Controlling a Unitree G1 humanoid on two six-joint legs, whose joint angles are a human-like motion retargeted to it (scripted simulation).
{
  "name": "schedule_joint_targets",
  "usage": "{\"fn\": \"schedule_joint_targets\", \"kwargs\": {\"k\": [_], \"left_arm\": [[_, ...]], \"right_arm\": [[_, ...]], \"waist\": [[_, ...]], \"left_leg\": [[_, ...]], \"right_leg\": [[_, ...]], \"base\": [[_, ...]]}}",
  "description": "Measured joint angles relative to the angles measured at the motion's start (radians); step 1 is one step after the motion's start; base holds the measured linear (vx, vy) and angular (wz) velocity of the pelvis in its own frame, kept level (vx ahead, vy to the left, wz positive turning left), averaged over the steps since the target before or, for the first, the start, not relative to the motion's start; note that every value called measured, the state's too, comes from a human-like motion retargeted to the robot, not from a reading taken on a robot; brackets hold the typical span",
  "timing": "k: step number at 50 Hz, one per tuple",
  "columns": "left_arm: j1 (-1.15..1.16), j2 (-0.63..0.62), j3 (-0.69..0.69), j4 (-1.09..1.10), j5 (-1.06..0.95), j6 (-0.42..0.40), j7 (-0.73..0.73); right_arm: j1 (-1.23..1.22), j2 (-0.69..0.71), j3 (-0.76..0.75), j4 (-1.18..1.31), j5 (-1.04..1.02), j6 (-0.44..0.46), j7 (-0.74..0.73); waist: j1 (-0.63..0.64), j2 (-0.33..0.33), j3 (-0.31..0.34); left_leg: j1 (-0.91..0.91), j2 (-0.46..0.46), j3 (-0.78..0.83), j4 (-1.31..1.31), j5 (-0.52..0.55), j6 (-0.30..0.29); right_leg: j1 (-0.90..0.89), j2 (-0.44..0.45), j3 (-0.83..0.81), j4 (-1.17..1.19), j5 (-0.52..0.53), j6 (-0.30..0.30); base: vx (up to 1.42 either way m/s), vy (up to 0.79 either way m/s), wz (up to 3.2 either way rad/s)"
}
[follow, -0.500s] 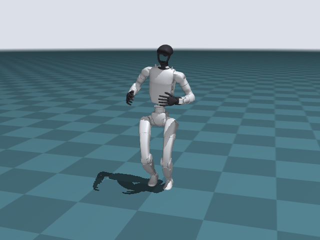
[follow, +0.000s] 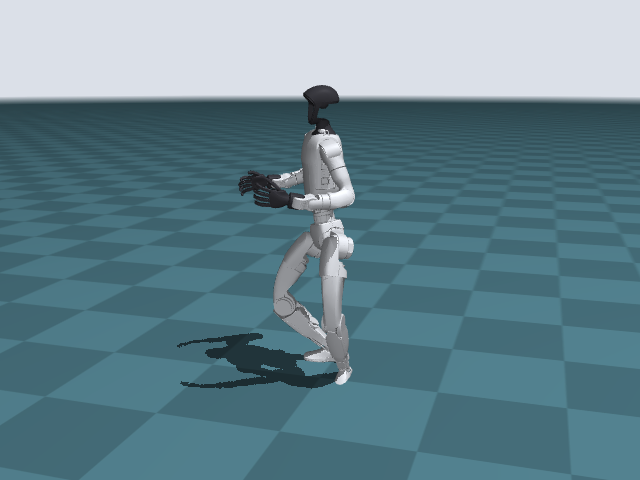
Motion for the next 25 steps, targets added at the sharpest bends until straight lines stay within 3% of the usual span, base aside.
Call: {"fn": "schedule_joint_targets", "kwargs": {"k": [2,8,12,17,20,25], "left_arm": [[0.01,-0.009,0.019,0.003,-0.005,-0.005,0.01],[0.034,-0.011,0.089,0.004,-0.023,-0.023,0.025],[0.041,-0.011,0.117,0.001,-0.04,-0.031,0.026],[0.025,-0.022,0.118,0.018,-0.08,-0.041,0.025],[0.011,-0.039,0.102,0.04,-0.094,-0.047,0.028],[0.007,-0.069,0.071,0.084,-0.102,-0.057,0.047]], "right_arm": [[0.006,0.006,-0.012,-0.015,0.004,-0.005,-0.003],[0.012,0.011,-0.018,-0.078,0.014,-0.016,0.0],[0.008,-0.008,0.0,-0.107,0.006,-0.022,-0.006],[-0.012,-0.048,0.026,-0.125,-0.021,-0.025,-0.039],[-0.02,-0.067,0.035,-0.125,-0.038,-0.027,-0.062],[-0.029,-0.076,0.04,-0.122,-0.08,-0.029,-0.102]], "waist": [[-0.015,-0.006,-0.007],[-0.019,0.04,0.0],[0.008,0.099,0.033],[0.087,0.23,0.09],[0.12,0.282,0.109],[0.139,0.322,0.107]], "left_leg": [[0.011,0.019,0.034,0.037,0.01,-0.006],[0.039,0.137,0.06,0.169,-0.004,0.019],[-0.001,0.262,-0.045,0.343,-0.063,0.031],[-0.095,0.368,-0.269,0.541,-0.16,0.023],[-0.135,0.322,-0.381,0.579,-0.183,0.0],[-0.18,0.127,-0.503,0.489,-0.185,-0.032]], "right_leg": [[-0.012,-0.026,0.004,0.0,-0.006,0.024],[-0.019,0.095,0.046,-0.057,-0.029,0.053],[-0.01,0.237,0.083,-0.073,-0.036,0.044],[0.008,0.483,0.131,-0.129,-0.024,0.007],[0.008,0.579,0.189,-0.153,-0.007,0.003],[-0.007,0.659,0.299,-0.181,0.033,0.018]], "base": [[-0.05,-0.17,-1.44],[0.0,-0.16,-1.55],[0.04,-0.15,-1.87],[0.07,-0.1,-2.13],[0.07,-0.05,-1.88],[0.07,0.01,-1.52]]}}
